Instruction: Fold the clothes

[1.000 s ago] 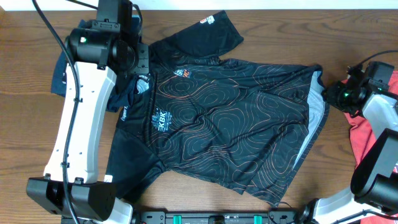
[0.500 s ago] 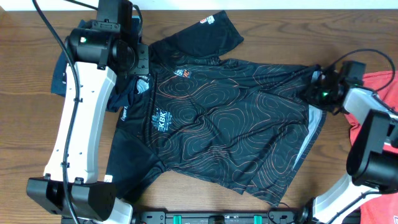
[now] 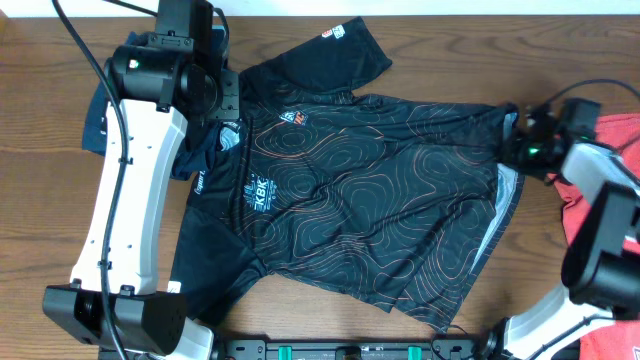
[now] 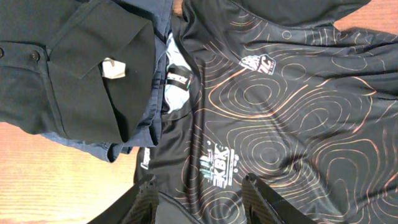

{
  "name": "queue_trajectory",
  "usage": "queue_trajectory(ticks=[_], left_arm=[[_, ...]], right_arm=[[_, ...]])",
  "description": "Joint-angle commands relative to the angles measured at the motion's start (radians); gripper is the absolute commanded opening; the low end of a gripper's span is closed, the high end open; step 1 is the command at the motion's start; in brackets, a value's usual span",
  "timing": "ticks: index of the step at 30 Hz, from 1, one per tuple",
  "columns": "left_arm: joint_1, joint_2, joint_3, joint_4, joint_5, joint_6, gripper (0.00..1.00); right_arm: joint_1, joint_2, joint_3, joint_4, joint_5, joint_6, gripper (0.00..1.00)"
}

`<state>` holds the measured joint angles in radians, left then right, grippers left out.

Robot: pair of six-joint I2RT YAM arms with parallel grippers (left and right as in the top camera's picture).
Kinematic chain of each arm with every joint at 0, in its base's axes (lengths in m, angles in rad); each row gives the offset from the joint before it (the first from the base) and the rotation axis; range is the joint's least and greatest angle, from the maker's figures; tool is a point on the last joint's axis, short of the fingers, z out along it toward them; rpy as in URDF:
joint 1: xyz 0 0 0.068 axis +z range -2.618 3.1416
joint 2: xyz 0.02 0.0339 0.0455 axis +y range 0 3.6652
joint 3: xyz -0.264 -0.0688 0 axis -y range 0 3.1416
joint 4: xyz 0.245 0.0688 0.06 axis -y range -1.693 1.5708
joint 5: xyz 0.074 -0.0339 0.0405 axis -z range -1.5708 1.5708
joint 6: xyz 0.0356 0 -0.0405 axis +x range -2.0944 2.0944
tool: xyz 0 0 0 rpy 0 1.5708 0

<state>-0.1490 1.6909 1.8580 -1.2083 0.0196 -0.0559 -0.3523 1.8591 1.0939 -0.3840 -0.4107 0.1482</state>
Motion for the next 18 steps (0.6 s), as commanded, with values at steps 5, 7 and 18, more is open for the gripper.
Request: queue_trajectory(ticks=[5, 7, 18], left_arm=[[-0.001, 0.002, 0.001, -0.006, -0.001, -0.009, 0.5], [-0.001, 0.002, 0.001, -0.004, -0.001, -0.009, 0.5], [-0.001, 0.004, -0.002, -0.074, -0.001, -0.009, 0.55]], right_arm=[[-0.084, -0.128, 0.006, 0.051, 0.068, 0.021, 0.01], [-0.094, -0.124, 0.006, 0.073, 0.085, 0.032, 0.01], [-0.114, -0.123, 0.006, -0.096, 0.22, 0.114, 0.35]])
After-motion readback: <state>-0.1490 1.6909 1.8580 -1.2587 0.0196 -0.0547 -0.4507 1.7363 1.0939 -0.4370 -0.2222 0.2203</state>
